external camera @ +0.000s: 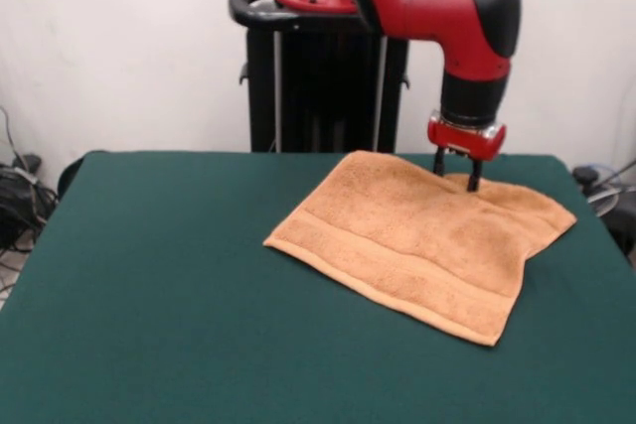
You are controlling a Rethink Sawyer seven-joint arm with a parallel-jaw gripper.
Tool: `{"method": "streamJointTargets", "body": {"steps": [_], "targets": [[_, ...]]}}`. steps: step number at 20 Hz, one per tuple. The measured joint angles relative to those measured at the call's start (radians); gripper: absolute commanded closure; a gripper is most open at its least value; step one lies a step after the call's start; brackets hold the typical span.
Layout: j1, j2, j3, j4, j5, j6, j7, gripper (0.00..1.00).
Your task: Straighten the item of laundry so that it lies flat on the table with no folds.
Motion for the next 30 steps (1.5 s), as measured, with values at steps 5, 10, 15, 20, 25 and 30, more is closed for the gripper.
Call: {"method": "streamJointTargets", "body": {"steps": [5,10,15,20,25,30], "targets": [[-0.032,0.008,0.013,0.000,-0.033,-0.001,0.000,0.00],[-0.048,0.011,0.020,0.000,-0.050,-0.001,0.000,0.00],[-0.066,0.012,0.032,0.006,-0.048,-0.002,0.000,0.00],[-0.126,0.020,0.071,0.022,-0.044,-0.003,0.000,0.00],[-0.183,0.032,0.110,0.036,-0.027,-0.004,0.005,0.00],[-0.208,0.042,0.139,0.058,-0.012,-0.038,0.028,0.00]]}}
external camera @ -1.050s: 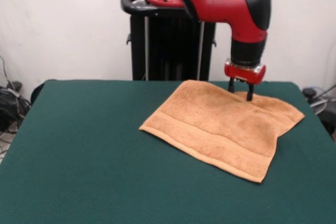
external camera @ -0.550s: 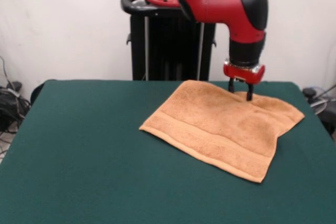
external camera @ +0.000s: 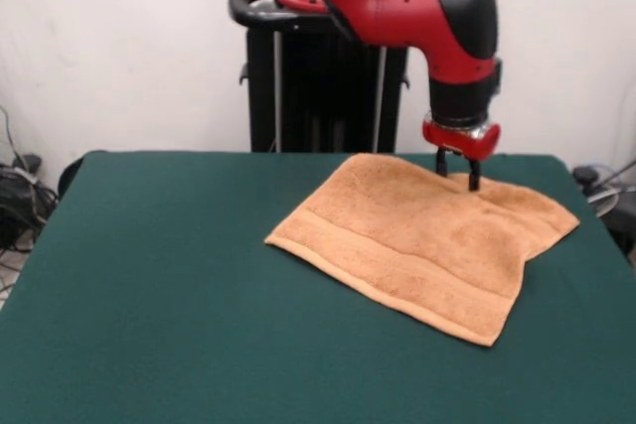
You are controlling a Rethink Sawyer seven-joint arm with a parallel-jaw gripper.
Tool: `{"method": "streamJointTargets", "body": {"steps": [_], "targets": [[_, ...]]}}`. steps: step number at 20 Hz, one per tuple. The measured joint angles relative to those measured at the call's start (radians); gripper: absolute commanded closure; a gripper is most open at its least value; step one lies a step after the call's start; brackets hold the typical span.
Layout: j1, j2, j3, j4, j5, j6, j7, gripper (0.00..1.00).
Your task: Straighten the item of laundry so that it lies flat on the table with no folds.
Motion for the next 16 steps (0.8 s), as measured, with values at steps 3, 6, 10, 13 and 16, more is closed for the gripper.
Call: {"method": "streamJointTargets", "body": {"steps": [3,6,10,13,16], "targets": [[0.006,0.003,0.025,0.032,0.046,-0.055,0.050,0.00],[0.017,0.007,0.054,0.052,0.080,-0.077,0.098,0.00],[0.035,0.035,0.120,0.078,0.115,-0.082,0.204,0.00],[0.049,0.058,0.153,0.090,0.120,-0.082,0.269,0.00],[0.065,0.091,0.189,0.104,0.119,-0.082,0.353,0.00]]}}
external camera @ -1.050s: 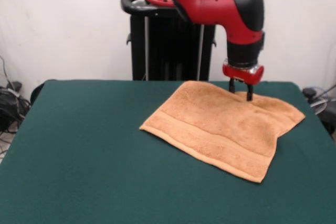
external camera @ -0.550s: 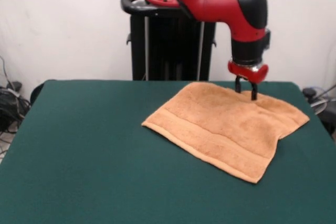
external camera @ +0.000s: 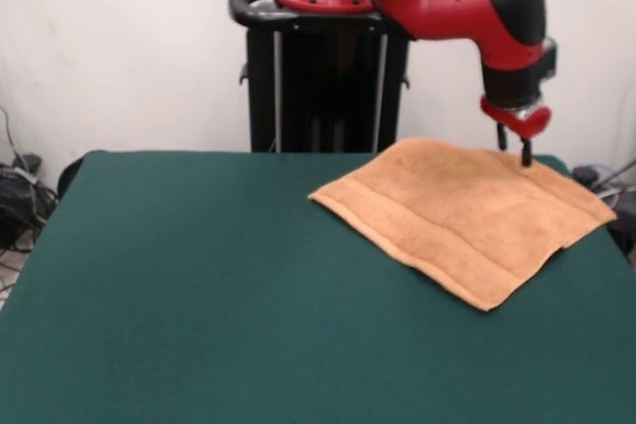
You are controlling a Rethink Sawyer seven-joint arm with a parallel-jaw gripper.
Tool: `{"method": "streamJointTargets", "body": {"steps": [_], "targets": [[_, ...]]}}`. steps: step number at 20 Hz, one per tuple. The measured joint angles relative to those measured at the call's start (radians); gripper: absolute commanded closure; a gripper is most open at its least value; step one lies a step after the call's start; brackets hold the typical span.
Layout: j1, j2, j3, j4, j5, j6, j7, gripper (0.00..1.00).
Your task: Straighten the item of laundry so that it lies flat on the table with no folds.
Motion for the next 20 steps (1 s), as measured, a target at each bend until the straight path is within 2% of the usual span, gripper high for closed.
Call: {"method": "streamJointTargets", "body": {"steps": [3,8,14,16,20], "targets": [[0.012,0.033,0.017,0.000,-0.011,0.000,0.057,0.00],[0.028,0.040,-0.008,-0.002,-0.031,0.000,0.066,0.00],[0.141,-0.034,-0.154,-0.011,-0.066,-0.027,0.065,0.00],[0.197,-0.074,-0.224,-0.013,-0.067,-0.057,0.065,0.00],[0.257,-0.130,-0.315,-0.021,-0.057,-0.074,0.065,0.00]]}}
